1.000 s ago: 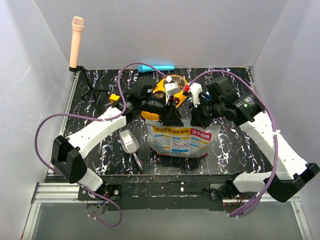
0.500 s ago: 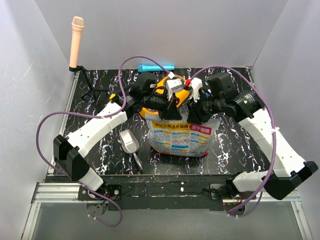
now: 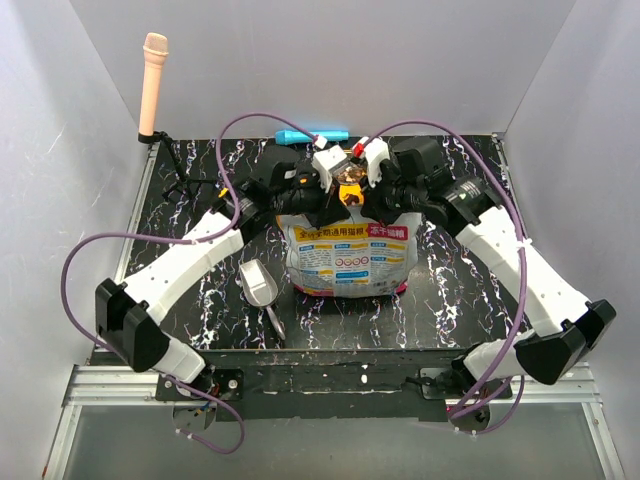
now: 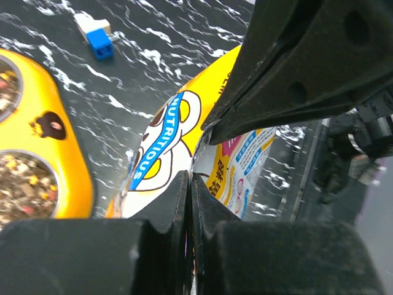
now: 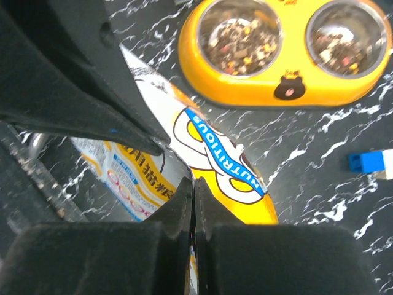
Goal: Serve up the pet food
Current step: Close the pet food bag at the center of the board.
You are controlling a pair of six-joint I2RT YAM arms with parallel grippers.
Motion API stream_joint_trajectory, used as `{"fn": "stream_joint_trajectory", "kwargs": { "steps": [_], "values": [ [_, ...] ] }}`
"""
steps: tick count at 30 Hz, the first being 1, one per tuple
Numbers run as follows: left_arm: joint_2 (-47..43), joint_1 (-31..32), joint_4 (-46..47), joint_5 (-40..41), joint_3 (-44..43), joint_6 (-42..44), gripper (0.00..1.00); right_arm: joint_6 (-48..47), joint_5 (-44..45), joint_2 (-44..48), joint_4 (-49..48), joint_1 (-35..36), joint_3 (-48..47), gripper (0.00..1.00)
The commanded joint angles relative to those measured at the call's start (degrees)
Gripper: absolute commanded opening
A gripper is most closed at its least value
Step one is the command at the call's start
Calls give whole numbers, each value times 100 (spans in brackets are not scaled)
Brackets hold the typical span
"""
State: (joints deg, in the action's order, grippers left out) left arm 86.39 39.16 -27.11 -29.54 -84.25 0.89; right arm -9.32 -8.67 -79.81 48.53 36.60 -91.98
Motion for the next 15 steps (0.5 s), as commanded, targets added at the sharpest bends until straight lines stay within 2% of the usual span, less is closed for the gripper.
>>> {"fn": "stream_joint_trajectory", "kwargs": {
  "steps": [1, 3, 6, 12, 13, 14, 15],
  "values": [
    [-651, 22, 1630, 529, 454, 887, 0, -499, 1693, 291, -1890, -135, 454, 1],
    [-186, -13, 1342, 344, 24, 1036, 0, -859, 1868, 63, -1857, -135, 165, 1],
    [97, -215, 1541, -182, -136, 721, 0, -975, 1449, -123, -1777, -381, -4, 1],
    [-192, -470, 1157, -570, -22, 597, 0, -782, 569, 106, -1557, -443, 321, 1],
    [-288, -479, 1051, -570, 48, 632, 5, -816, 533, 150, -1584, -434, 382, 1],
    [-368, -505, 972, -570, 84, 684, 21, -834, 472, 185, -1601, -443, 400, 1],
    [-421, -532, 910, -579, 145, 711, 30, -861, 367, 203, -1584, -443, 392, 1]
  ]
}}
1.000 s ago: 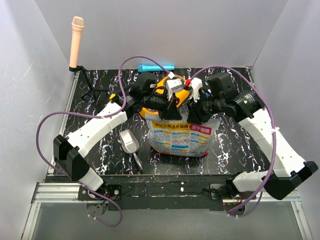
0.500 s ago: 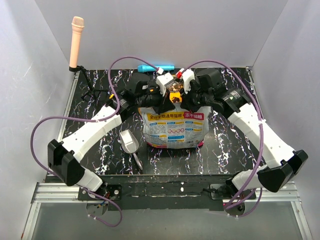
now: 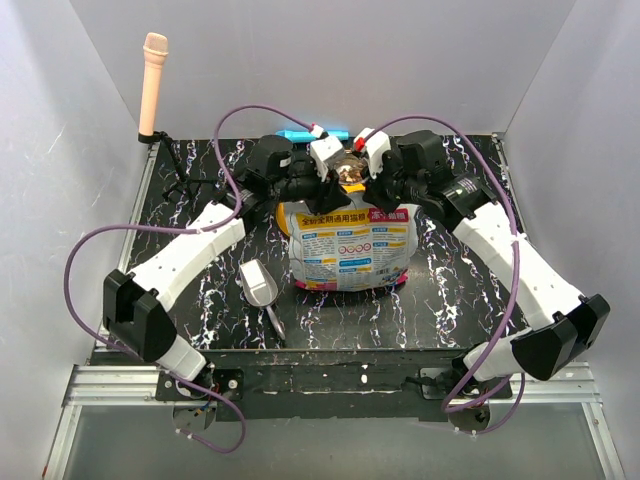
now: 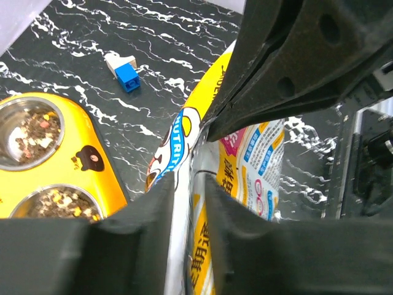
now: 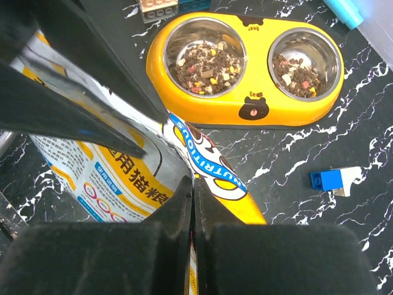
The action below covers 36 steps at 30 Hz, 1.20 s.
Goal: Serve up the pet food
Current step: Close the pet food bag at the center of the board.
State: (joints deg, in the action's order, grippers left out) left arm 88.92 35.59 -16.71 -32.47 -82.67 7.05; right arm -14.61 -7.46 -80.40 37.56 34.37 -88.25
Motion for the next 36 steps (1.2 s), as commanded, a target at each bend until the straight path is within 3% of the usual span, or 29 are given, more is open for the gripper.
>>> {"fn": "stream_joint_trajectory", "kwargs": {
  "steps": [1, 3, 13, 19, 21, 22, 23, 26, 30, 31, 32, 36],
  "values": [
    [-710, -219, -209, -365, 5, 121, 35, -341, 219, 279, -452, -220, 1, 1],
    [-727, -272, -315, -426, 41, 147, 40, -358, 97, 288, -460, -220, -26, 1],
    [-438, -413, -693, -857, -3, 420, 39, -314, -176, 262, -293, -220, -175, 1],
    [-350, -448, -368, -726, 199, 279, 41, -305, -299, 314, -214, -212, -175, 1],
    [-218, -501, -482, -822, 77, 358, 27, -314, -413, 341, -162, -220, -140, 1],
    [-139, -527, -595, -849, -37, 359, 9, -314, -501, 350, -153, -220, -123, 1],
    [-86, -545, -675, -884, -151, 350, 0, -314, -641, 350, -92, -220, -114, 1],
    [-208, -562, -580, -1112, -170, 280, 0, -227, -1255, 236, 259, -220, -324, 1],
    [-393, -562, -438, -1288, -144, 148, 0, -77, -2003, -62, 690, -220, -710, 23],
    [-437, -562, -430, -1280, -161, 113, 0, -77, -2092, -159, 822, -220, -798, 34],
    [-455, -562, -404, -1288, -179, 104, 0, -77, -2145, -256, 866, -220, -886, 39],
    [-508, -562, -447, -1271, -214, 121, 0, -33, -2487, -599, 972, -220, -1246, 38]
  ]
}}
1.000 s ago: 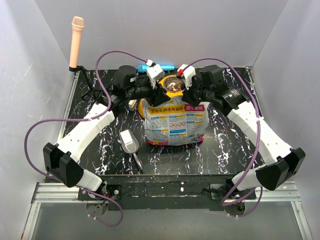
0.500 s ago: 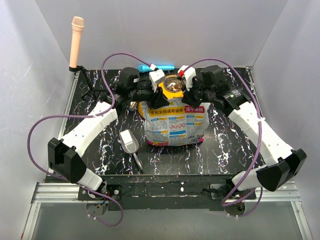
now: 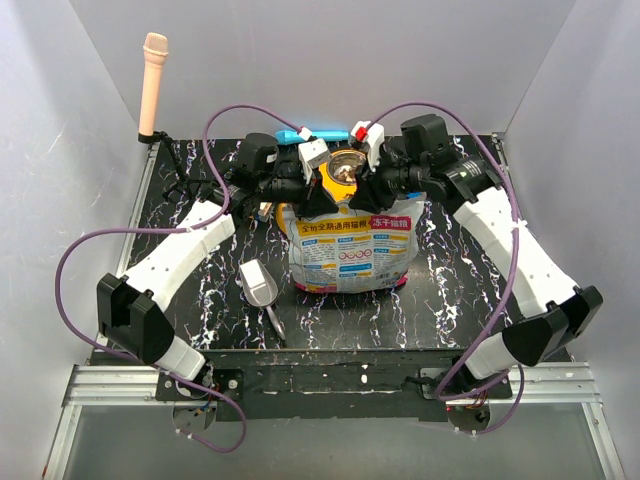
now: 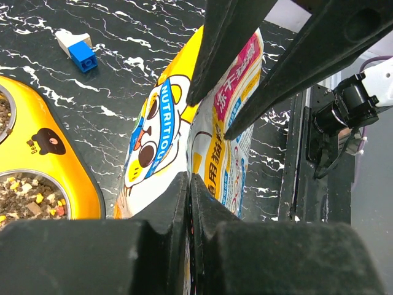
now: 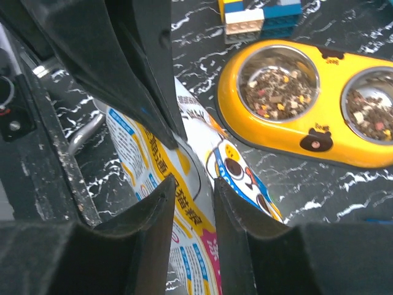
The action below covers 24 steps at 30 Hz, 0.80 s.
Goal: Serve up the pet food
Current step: Close the pet food bag at the center of the board.
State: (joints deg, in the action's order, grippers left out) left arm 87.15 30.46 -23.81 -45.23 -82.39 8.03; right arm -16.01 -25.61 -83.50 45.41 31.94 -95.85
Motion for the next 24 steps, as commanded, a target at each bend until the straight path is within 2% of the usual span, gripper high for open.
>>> {"fn": "stream_joint_trajectory", "kwargs": {
  "steps": [1, 7, 13, 14, 15, 16, 18, 19, 20, 21, 22, 24],
  "values": [
    [-339, -57, 254, 41, -225, 23, 0, 89, -761, -411, 266, 22, -609, 36],
    [-410, -49, 439, 93, -172, -65, 0, 63, -1068, -772, 284, 22, -909, 35],
    [-401, -49, 395, 94, -304, 14, 0, -113, -1008, -729, 136, 31, -619, 33],
    [-410, -49, 395, 76, -330, 5, 0, -130, -912, -746, 100, 22, -627, 25],
    [-410, -49, 386, 85, -348, -21, 0, -139, -807, -798, 100, 22, -688, 8],
    [-418, -49, 395, 120, -339, -30, 0, -139, -614, -834, 109, 40, -759, 1],
    [-462, -49, 377, 251, -313, -65, 0, -69, 542, -834, 74, 232, -786, 1],
    [-480, -49, 377, 365, -278, -82, 0, -130, 844, -791, 47, 268, -742, 1],
    [-480, -49, 316, 514, -252, -65, 0, -148, 751, -686, -101, 268, -637, 1],
    [-489, -49, 203, 585, -243, -30, 5, -122, 672, -572, -268, 268, -515, 1],
    [-506, -49, 71, 690, -225, 66, 15, -139, 645, -492, -313, 260, -452, 1],
    [-594, -57, -62, 753, -67, 137, 25, -148, 557, -500, -261, 260, -556, 1]
  ]
}}
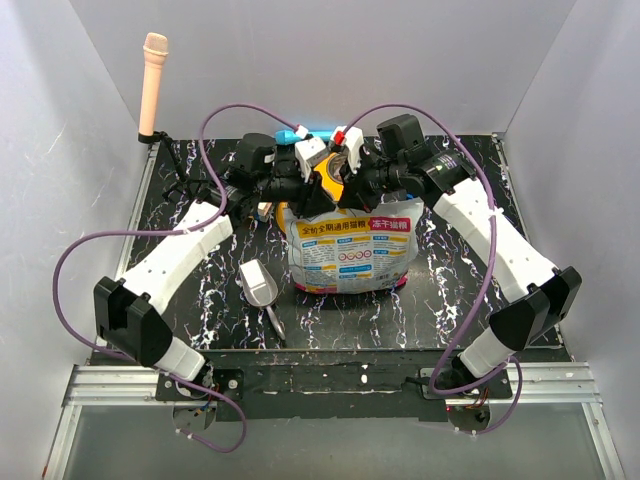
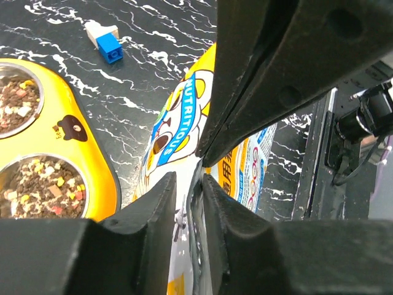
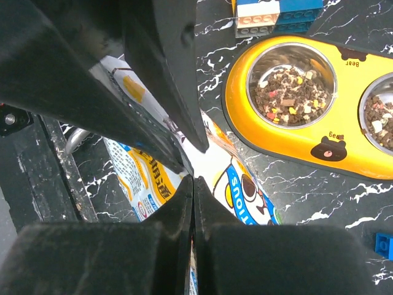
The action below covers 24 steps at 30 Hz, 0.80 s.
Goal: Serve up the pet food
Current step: Close the pet food bag at the center of the board.
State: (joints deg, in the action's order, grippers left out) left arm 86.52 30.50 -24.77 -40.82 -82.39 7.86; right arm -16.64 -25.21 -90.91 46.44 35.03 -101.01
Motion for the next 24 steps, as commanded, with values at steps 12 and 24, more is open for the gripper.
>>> {"fn": "stream_joint_trajectory", "kwargs": {
  "steps": [12, 24],
  "values": [
    [-575, -106, -414, 461, 4, 488, 9, -102, 412, 320, -398, -66, -103, 1],
    [-531, -123, -318, 933, 65, 261, 0, 177, 1129, 408, -407, -66, -103, 1]
  ]
}}
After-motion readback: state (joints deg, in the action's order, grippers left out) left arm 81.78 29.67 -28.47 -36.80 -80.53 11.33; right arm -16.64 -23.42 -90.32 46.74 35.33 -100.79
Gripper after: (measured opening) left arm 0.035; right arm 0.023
